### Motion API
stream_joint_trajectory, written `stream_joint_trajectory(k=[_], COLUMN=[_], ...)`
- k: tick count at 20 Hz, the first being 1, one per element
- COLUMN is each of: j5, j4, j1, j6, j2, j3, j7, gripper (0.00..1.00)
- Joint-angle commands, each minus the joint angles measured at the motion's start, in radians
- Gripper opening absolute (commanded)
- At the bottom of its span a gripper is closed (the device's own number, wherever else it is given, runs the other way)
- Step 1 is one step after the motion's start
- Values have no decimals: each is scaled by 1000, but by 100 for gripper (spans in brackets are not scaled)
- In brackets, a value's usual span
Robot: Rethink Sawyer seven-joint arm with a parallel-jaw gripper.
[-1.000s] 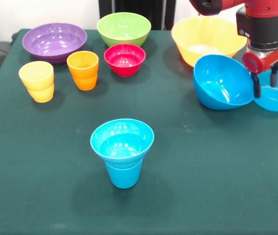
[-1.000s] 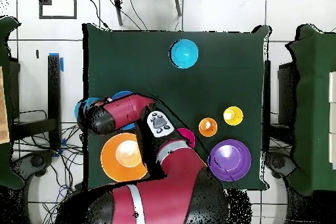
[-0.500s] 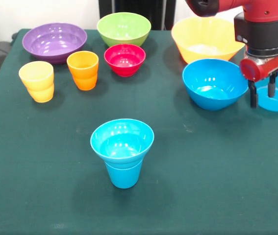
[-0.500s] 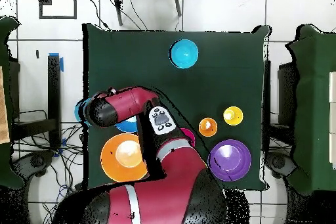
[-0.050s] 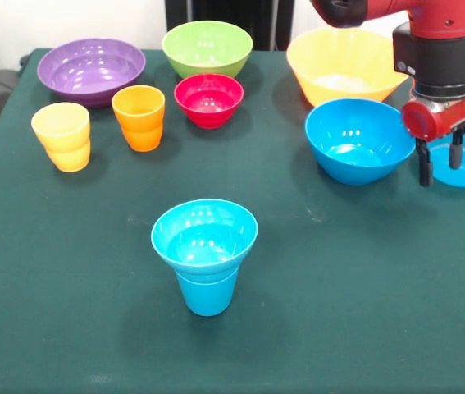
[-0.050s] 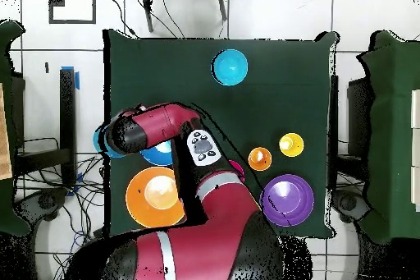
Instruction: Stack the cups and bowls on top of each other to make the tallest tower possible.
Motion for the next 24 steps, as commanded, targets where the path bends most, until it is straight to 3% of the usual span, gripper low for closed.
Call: stream_joint_trajectory(k=[1,10,24], j5=[-36,-13,-10], j4=[-26,8,82], j1=[17,39,83], j6=[101,88,-15], j2=[31,23,8], j3=[-26,-38,-85], j7=[32,83,151], gripper=[100,100,100])
